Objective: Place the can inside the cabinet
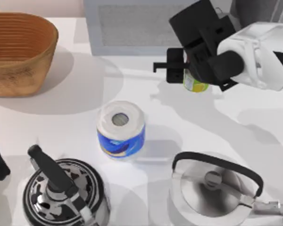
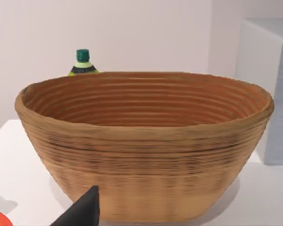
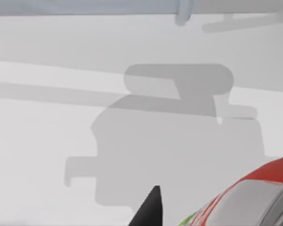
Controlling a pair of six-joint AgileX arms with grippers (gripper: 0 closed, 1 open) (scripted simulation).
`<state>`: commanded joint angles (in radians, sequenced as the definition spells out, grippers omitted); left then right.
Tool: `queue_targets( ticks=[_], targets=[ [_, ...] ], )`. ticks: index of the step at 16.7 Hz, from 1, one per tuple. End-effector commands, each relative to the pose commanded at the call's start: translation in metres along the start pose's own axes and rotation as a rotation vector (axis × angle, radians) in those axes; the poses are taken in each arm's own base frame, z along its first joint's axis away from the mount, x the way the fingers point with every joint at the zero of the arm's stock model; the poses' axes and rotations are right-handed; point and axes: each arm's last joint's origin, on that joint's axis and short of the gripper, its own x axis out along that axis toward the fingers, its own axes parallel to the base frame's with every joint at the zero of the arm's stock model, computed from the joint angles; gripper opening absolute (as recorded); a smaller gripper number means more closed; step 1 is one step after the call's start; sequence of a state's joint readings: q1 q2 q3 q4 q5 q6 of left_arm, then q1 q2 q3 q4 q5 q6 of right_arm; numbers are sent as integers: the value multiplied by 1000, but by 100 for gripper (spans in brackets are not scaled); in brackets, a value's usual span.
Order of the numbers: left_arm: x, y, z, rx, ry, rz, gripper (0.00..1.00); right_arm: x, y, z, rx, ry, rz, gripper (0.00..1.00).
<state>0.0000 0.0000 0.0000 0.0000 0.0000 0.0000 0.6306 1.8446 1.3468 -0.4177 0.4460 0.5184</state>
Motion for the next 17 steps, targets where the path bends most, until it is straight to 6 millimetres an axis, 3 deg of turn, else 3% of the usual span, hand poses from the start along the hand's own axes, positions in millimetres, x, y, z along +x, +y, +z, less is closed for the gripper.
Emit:
queue_targets(
  ticks=[4, 10, 13, 17],
  targets=[
    [0, 0, 0, 0, 0, 0, 100, -29, -3, 18, -13, -3, 9, 0],
    [0, 0, 0, 0, 0, 0, 100, -30, -6, 21, -7, -9, 14, 0],
    [0, 0, 0, 0, 0, 0, 100, -47, -33, 37, 32, -80, 57, 0],
    [0, 0, 0, 0, 0, 0, 100, -99, -101, 55, 94, -279, 128, 0]
  ],
)
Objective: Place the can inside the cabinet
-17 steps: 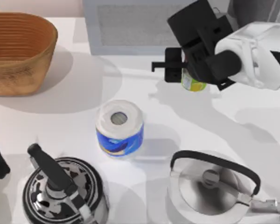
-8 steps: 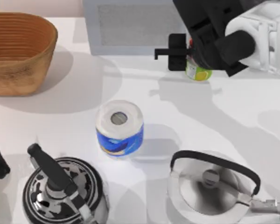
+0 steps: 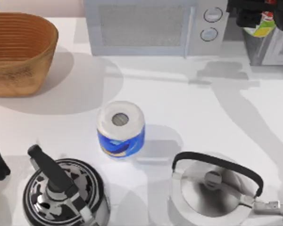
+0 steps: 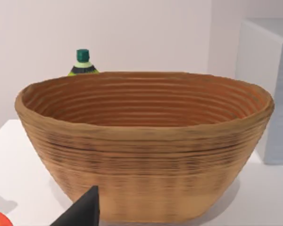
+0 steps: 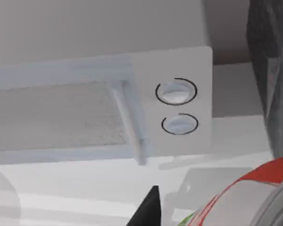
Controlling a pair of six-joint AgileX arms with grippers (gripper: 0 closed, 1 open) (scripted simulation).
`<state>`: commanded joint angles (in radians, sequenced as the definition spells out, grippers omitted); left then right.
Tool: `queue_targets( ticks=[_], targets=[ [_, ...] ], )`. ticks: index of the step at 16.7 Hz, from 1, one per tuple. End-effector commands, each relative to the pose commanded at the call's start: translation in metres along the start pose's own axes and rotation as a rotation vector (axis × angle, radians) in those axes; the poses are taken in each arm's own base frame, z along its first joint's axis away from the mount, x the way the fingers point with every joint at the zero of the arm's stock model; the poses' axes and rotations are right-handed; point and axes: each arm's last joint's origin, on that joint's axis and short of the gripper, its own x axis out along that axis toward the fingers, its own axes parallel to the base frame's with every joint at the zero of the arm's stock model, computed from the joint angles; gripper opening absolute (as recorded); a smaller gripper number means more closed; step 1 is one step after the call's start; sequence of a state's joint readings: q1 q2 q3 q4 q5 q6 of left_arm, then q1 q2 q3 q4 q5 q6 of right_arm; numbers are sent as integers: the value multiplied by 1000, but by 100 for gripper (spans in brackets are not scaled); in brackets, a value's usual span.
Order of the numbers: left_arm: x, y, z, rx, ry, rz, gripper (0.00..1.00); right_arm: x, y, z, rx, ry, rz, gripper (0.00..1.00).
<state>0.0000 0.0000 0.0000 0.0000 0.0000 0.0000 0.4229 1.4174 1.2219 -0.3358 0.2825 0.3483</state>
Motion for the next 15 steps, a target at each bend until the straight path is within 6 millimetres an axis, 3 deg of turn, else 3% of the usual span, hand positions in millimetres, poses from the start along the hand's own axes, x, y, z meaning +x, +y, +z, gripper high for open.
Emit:
queue_targets(
  ticks=[2, 4, 7, 11, 15],
  targets=[
    [0, 0, 0, 0, 0, 0, 100, -39, -33, 7, 12, -129, 24, 0],
    [0, 0, 0, 0, 0, 0, 100, -78, -63, -3, 6, -253, 33, 0],
    [0, 0, 0, 0, 0, 0, 100, -120, -100, -53, -28, -391, 18, 0],
    [0, 0, 0, 0, 0, 0, 100, -125, -130, -145, -87, -472, -19, 0],
    [0, 0, 0, 0, 0, 0, 100, -107, -144, -201, -131, -505, -46, 0]
  ],
)
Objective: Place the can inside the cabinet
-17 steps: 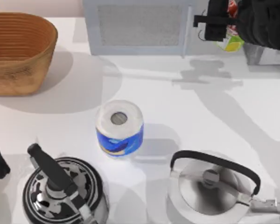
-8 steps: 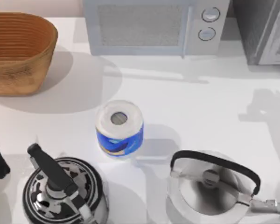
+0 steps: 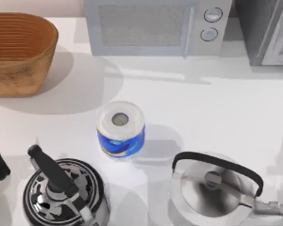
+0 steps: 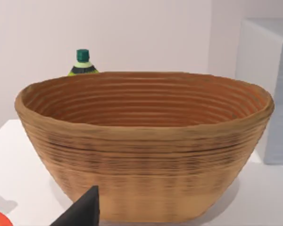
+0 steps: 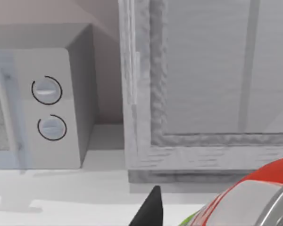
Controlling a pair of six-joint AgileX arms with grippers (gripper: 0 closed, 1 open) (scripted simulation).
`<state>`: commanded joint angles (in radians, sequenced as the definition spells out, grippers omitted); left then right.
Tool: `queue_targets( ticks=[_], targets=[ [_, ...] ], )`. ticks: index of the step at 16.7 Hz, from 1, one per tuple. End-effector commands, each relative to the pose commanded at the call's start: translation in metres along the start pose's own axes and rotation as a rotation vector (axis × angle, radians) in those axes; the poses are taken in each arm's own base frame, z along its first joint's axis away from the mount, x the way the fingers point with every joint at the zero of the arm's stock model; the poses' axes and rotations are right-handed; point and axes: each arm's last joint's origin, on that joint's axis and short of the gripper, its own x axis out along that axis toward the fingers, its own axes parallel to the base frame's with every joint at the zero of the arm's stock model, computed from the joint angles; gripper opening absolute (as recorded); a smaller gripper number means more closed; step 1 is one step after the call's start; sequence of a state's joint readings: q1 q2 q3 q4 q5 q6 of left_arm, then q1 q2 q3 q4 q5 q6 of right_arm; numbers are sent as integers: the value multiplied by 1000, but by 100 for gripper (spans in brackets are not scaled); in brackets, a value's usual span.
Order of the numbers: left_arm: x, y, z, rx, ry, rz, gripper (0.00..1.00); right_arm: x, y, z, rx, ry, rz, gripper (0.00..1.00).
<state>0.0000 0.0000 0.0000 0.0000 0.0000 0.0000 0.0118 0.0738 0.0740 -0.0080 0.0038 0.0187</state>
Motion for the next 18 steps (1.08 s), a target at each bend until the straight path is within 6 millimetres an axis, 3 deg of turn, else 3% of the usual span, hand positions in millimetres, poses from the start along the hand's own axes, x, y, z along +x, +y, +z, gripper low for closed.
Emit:
queue_targets(
  ticks=[3, 10, 14, 18],
  targets=[
    [0, 0, 0, 0, 0, 0, 100, -1, -1, -18, -17, -8, -7, 0],
    [0, 0, 0, 0, 0, 0, 100, -1, -1, -17, -15, -5, -5, 0],
    [0, 0, 0, 0, 0, 0, 100, -3, 0, 21, -15, -38, -15, 0],
    [0, 0, 0, 0, 0, 0, 100, -3, 3, 90, -12, -82, -36, 0]
  ],
)
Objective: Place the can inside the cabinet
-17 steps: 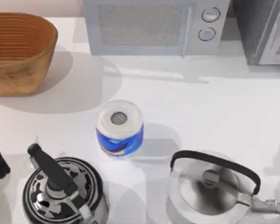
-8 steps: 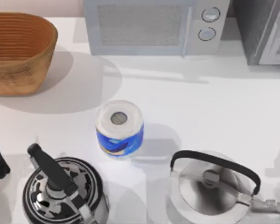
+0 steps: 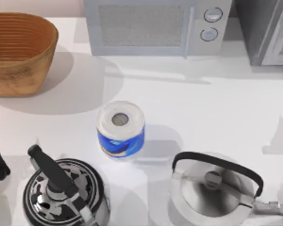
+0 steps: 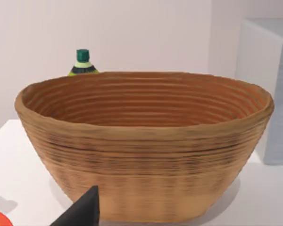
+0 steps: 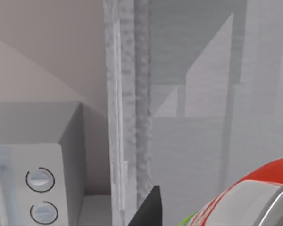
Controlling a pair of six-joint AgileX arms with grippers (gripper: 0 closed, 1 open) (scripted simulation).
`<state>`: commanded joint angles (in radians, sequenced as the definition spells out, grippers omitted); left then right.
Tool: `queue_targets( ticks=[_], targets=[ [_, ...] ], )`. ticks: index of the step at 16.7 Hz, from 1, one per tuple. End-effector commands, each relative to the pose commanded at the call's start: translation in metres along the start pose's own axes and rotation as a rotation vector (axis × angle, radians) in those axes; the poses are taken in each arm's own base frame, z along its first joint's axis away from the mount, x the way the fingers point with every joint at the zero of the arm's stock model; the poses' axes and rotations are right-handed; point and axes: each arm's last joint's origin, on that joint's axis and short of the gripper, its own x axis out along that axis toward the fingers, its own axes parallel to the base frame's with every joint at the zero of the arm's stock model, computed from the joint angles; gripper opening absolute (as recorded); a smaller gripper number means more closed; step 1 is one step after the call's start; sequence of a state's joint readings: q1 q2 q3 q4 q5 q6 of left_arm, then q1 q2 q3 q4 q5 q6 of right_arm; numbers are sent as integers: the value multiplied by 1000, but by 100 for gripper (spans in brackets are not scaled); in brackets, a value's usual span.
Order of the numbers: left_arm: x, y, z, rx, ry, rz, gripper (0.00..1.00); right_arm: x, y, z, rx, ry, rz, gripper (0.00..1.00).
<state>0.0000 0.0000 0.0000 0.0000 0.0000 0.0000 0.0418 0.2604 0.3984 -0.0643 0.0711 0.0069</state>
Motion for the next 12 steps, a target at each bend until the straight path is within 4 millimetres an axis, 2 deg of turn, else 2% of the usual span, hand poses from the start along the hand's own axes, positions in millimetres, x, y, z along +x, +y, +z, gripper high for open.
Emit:
queue_targets(
  ticks=[4, 7, 10, 12],
  targets=[
    [0, 0, 0, 0, 0, 0, 100, 18, 5, 79, 6, -28, -14, 0],
    [0, 0, 0, 0, 0, 0, 100, 43, 11, 133, 6, -25, -17, 0],
    [0, 0, 0, 0, 0, 0, 100, 77, 20, 176, 3, -4, -11, 0],
    [0, 0, 0, 0, 0, 0, 100, 102, 27, 197, 0, 16, -3, 0]
  ],
)
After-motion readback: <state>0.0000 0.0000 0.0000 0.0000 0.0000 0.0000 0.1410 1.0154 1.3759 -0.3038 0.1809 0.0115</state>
